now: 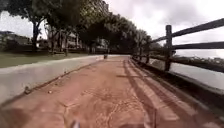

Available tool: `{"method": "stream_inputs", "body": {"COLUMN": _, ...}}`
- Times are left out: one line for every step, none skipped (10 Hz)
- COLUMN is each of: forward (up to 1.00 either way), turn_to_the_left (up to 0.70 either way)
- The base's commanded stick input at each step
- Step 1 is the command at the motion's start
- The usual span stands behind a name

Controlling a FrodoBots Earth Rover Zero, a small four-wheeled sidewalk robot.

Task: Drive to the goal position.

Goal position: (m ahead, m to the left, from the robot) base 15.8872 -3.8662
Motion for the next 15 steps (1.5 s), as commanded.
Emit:
{"method": "stream_inputs", "body": {"forward": 0.70, "turn_to_the_left": 0.00}}
{"method": "stream_inputs", "body": {"forward": 0.70, "turn_to_the_left": 0.00}}
{"method": "stream_inputs", "body": {"forward": 0.70, "turn_to_the_left": 0.00}}
{"method": "stream_inputs", "body": {"forward": 0.70, "turn_to_the_left": 0.00}}
{"method": "stream_inputs", "body": {"forward": 0.70, "turn_to_the_left": 0.00}}
{"method": "stream_inputs", "body": {"forward": 0.70, "turn_to_the_left": 0.00}}
{"method": "stream_inputs", "body": {"forward": 0.70, "turn_to_the_left": 0.00}}
{"method": "stream_inputs", "body": {"forward": 0.70, "turn_to_the_left": 0.00}}
{"method": "stream_inputs", "body": {"forward": 0.70, "turn_to_the_left": 0.00}}
{"method": "stream_inputs", "body": {"forward": 0.70, "turn_to_the_left": 0.00}}
{"method": "stream_inputs", "body": {"forward": 0.70, "turn_to_the_left": 0.00}}
{"method": "stream_inputs", "body": {"forward": 0.70, "turn_to_the_left": 0.00}}
{"method": "stream_inputs", "body": {"forward": 0.70, "turn_to_the_left": 0.00}}
{"method": "stream_inputs", "body": {"forward": 0.70, "turn_to_the_left": 0.00}}
{"method": "stream_inputs", "body": {"forward": 0.70, "turn_to_the_left": 0.00}}
